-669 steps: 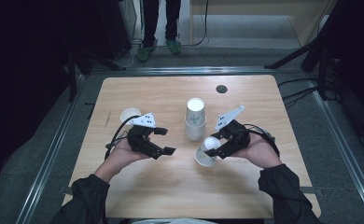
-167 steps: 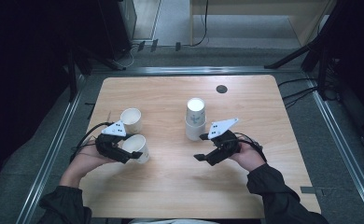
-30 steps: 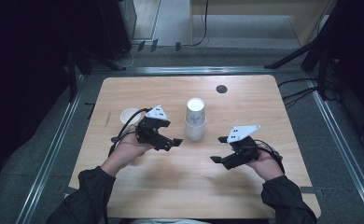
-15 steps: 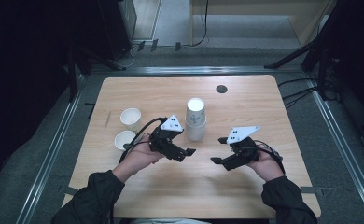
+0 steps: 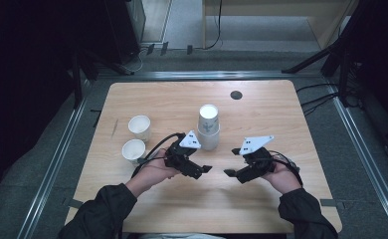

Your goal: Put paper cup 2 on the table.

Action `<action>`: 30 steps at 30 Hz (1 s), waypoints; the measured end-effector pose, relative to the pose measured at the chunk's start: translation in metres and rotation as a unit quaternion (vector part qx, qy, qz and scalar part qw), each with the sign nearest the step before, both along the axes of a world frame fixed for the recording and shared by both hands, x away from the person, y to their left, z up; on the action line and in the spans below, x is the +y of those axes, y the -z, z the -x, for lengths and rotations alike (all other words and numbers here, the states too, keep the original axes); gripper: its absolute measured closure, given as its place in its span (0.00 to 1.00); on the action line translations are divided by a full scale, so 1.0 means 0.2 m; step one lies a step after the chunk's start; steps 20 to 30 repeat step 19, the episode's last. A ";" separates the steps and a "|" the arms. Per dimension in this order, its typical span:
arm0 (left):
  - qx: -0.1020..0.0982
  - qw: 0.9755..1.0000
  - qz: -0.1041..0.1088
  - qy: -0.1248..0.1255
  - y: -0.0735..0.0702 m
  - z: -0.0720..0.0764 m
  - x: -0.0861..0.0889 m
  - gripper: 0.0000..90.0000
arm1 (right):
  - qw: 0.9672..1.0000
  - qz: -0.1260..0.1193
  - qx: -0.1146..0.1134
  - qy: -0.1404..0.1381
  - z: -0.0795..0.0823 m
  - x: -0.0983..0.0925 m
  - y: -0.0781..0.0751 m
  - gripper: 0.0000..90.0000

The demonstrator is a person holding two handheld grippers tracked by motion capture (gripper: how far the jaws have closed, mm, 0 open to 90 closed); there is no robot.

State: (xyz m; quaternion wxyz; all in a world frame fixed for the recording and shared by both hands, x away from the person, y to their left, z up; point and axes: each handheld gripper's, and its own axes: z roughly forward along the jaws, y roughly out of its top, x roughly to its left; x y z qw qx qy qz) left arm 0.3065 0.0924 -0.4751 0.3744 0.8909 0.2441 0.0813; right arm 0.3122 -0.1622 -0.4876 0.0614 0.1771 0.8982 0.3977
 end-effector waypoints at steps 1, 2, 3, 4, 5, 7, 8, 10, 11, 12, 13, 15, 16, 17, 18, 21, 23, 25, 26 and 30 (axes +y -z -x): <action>0.001 1.000 -0.001 0.000 0.00 0.00 0.00 0.15 | 1.000 0.002 -0.001 -0.001 0.00 0.00 0.00 0.25; 0.001 1.000 -0.003 -0.001 0.01 0.00 0.00 0.15 | 1.000 0.002 -0.001 0.000 0.00 0.00 0.00 0.25; -0.003 1.000 -0.004 -0.001 0.01 0.00 0.00 0.15 | 1.000 0.001 -0.002 -0.001 0.00 0.01 0.00 0.25; -0.005 1.000 -0.005 -0.001 0.01 0.00 0.00 0.15 | 1.000 0.000 -0.004 -0.003 0.00 0.01 0.00 0.25; -0.009 1.000 -0.006 -0.002 0.01 0.00 0.00 0.15 | 1.000 0.000 -0.004 -0.003 0.00 0.01 0.00 0.25; -0.013 1.000 -0.007 -0.003 0.02 0.00 0.00 0.15 | 1.000 0.000 -0.004 -0.002 0.00 0.01 0.00 0.25; -0.015 1.000 -0.011 -0.003 0.03 0.00 0.01 0.14 | 1.000 0.000 -0.005 -0.002 0.00 0.01 0.00 0.25; -0.014 1.000 -0.016 -0.005 0.04 0.00 0.01 0.14 | 1.000 0.000 -0.005 -0.003 0.00 0.01 0.00 0.25; -0.013 1.000 -0.019 -0.004 0.04 -0.01 0.01 0.14 | 1.000 0.000 -0.004 -0.002 0.00 0.01 0.00 0.25; -0.014 1.000 -0.023 -0.006 0.05 -0.01 0.01 0.14 | 1.000 0.000 -0.004 -0.002 0.00 0.01 0.00 0.25; -0.016 0.999 -0.026 -0.005 0.06 -0.01 0.01 0.15 | 1.000 0.001 -0.005 -0.002 0.00 0.01 0.00 0.25; -0.021 0.999 -0.032 -0.003 0.06 -0.01 0.01 0.15 | 1.000 0.000 -0.004 -0.003 0.00 0.01 0.00 0.25; -0.021 0.999 -0.030 -0.002 0.06 0.00 0.01 0.14 | 1.000 -0.001 -0.004 -0.004 -0.01 0.01 0.00 0.25; -0.020 0.999 -0.030 -0.002 0.07 0.00 0.01 0.14 | 1.000 -0.001 -0.004 -0.005 -0.01 0.01 0.00 0.25; -0.018 0.999 -0.031 -0.002 0.07 0.00 0.01 0.14 | 1.000 0.000 -0.004 -0.005 -0.01 0.01 0.00 0.25; -0.019 0.999 -0.034 -0.001 0.07 0.00 0.01 0.14 | 1.000 0.001 -0.004 -0.006 -0.01 0.01 0.00 0.25; -0.019 0.999 -0.034 -0.001 0.07 0.00 0.01 0.14 | 1.000 0.001 -0.004 -0.006 -0.01 0.01 0.00 0.25; -0.019 0.999 -0.034 -0.001 0.07 0.00 0.01 0.14 | 1.000 0.001 -0.004 -0.006 -0.01 0.01 0.00 0.25; -0.019 0.999 -0.034 -0.001 0.07 0.00 0.01 0.14 | 1.000 0.001 -0.004 -0.006 -0.01 0.01 0.00 0.25; -0.019 0.999 -0.034 -0.001 0.07 0.00 0.01 0.14 | 1.000 0.001 -0.004 -0.006 -0.01 0.01 0.00 0.25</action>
